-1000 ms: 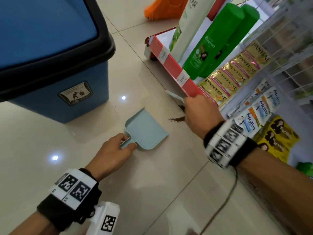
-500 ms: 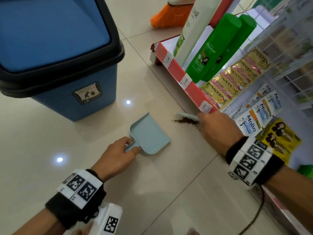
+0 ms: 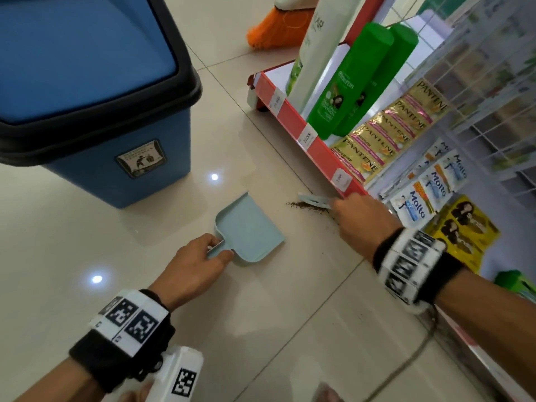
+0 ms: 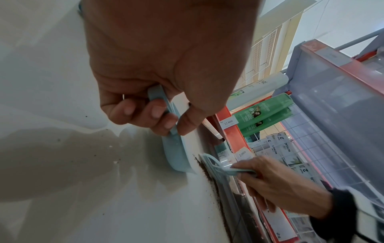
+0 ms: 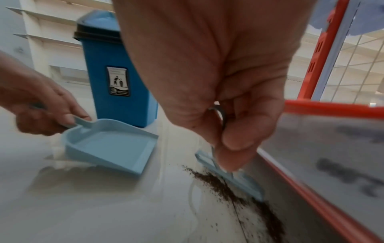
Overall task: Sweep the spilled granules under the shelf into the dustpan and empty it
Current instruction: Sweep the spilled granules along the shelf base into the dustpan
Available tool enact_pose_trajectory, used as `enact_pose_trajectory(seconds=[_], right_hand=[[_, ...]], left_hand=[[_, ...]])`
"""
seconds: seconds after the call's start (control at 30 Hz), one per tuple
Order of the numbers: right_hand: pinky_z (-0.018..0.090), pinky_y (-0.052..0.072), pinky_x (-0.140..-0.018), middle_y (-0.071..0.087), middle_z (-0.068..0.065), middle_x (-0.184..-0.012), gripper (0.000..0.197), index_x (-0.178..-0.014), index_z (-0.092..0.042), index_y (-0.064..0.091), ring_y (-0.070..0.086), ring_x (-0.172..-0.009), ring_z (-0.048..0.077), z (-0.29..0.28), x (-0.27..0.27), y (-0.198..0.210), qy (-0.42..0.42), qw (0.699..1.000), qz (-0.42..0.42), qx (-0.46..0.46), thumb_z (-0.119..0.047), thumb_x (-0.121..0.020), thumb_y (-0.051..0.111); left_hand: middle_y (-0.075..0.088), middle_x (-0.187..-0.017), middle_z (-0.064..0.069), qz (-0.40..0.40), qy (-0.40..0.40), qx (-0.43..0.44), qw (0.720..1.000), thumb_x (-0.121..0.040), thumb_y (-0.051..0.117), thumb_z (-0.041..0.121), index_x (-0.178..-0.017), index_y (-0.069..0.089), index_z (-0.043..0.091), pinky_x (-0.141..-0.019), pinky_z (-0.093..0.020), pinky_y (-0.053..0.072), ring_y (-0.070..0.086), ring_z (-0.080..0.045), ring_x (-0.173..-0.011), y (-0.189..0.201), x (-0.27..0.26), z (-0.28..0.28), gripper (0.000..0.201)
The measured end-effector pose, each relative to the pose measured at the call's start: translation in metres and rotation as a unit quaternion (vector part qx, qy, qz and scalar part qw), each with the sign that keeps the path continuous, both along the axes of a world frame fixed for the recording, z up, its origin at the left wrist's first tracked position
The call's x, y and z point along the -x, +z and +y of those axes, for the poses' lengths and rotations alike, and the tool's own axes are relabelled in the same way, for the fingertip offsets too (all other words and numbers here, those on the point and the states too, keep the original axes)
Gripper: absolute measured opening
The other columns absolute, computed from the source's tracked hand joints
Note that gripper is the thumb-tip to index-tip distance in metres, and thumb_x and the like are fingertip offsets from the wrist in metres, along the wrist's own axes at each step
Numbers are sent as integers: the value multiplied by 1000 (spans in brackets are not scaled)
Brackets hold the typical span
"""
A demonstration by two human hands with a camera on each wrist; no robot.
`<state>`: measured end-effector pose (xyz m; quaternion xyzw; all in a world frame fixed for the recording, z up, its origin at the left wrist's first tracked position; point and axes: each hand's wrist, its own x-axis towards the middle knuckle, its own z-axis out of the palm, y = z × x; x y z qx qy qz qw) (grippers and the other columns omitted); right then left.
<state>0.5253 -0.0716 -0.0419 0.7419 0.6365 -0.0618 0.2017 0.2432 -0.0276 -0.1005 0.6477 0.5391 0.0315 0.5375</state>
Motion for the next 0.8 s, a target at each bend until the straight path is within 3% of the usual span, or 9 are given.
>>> enact_pose_trajectory(seconds=[0.1, 0.23, 0.37, 0.47, 0.57, 0.67, 0.8], right_hand=[[30, 52, -61, 60, 3, -79, 13, -104, -12, 58, 51, -62, 17, -7, -1, 5, 21, 999, 19, -35, -17, -99, 48], [34, 51, -61, 63, 6, -85, 26, -123, -13, 54, 53, -64, 22, 29, 17, -2, 80, 991, 51, -91, -13, -99, 44], [37, 48, -65, 54, 3, -80, 38, -140, -25, 42, 52, -63, 23, 61, 26, -16, 90, 992, 40, -83, -20, -102, 42], [37, 52, -78, 57, 0, -79, 34, -137, -27, 48, 58, -70, 19, 48, 11, -17, 99, 993, 55, -40, -26, -105, 38], [26, 44, -69, 53, -2, -85, 35, -136, -25, 50, 55, -73, 16, 12, -12, -7, 106, 992, 68, -2, -24, -105, 35], [26, 47, -71, 60, 2, -100, 38, -139, -24, 46, 52, -77, 15, -19, -24, 7, 100, 994, 36, 30, -20, -103, 34], [28, 46, -69, 65, 8, -103, 38, -139, -19, 50, 51, -75, 14, -9, -15, 16, 107, 988, 106, -45, -16, -101, 43]], left_hand=[[63, -92, 3, 0, 1, 1, 1000, -93, 54, 38, -99, 60, 20, -63, -28, 42, 58, -13, -77, 0, 2, -1, 19], [62, -89, 2, -2, -3, 7, 1000, -93, 55, 38, -96, 60, 20, -64, -29, 42, 57, -14, -76, 2, 2, -5, 19], [64, -91, -1, 4, -2, 10, 1000, -94, 54, 39, -97, 60, 20, -68, -31, 46, 59, -18, -79, 3, 6, -8, 20], [63, -91, -1, 13, 2, 8, 1000, -94, 53, 39, -97, 59, 20, -69, -31, 47, 59, -17, -80, 3, 11, -8, 21], [64, -93, 1, 16, 11, 10, 1000, -94, 53, 40, -97, 59, 20, -73, -33, 48, 61, -18, -83, 3, 16, -8, 21], [64, -95, 1, 20, 11, 8, 1000, -94, 53, 41, -98, 59, 20, -79, -37, 50, 61, -18, -86, 3, 17, -8, 22], [64, -94, 1, 19, 0, 13, 1000, -94, 53, 41, -97, 59, 20, -78, -36, 49, 60, -17, -85, 1, 12, -11, 22]])
